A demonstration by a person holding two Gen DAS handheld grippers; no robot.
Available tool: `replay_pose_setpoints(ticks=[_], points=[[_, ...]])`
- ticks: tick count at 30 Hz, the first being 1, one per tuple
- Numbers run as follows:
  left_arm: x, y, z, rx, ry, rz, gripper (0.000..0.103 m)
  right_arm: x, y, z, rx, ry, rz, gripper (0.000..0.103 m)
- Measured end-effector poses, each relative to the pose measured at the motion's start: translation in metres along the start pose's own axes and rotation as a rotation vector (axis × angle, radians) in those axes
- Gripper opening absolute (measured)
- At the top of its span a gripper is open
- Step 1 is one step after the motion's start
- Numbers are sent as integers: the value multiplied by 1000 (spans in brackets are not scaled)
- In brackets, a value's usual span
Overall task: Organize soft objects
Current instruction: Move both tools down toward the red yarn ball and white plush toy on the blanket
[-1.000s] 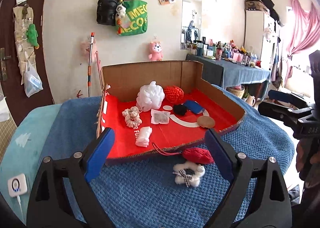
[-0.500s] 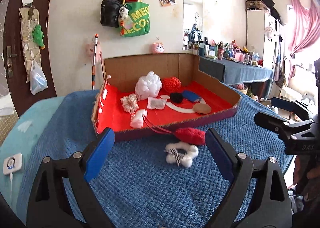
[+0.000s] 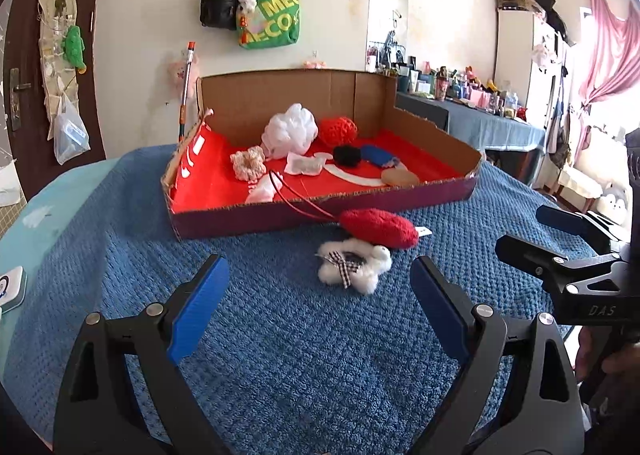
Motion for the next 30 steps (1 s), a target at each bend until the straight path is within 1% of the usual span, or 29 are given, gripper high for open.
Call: replay_pose_setpoints(ticks=[10,20,23,30], points=[[-9,5,8,12,34,4,93,-9,-1,3,-6,26,-7,103],[-14,5,7,14,55,13,93,-15,-1,2,-13,46,-27,103],[-19,5,6,14,70,22,93,-18,-2,-1,-23,62,-53,103],[-38,4,1,9,140,59,93,-34,-5,-15,-64,120,-157,103]])
Point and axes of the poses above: each gripper's, at about its wrist camera, not at the fingertips, and x roughly against the way its jaws point, y to its left, z to its underside, the point moved 10 cm from there along -x, roughly the way its jaws point, and after that the axes turned 14 degrees about y, right-handed, at the moved point
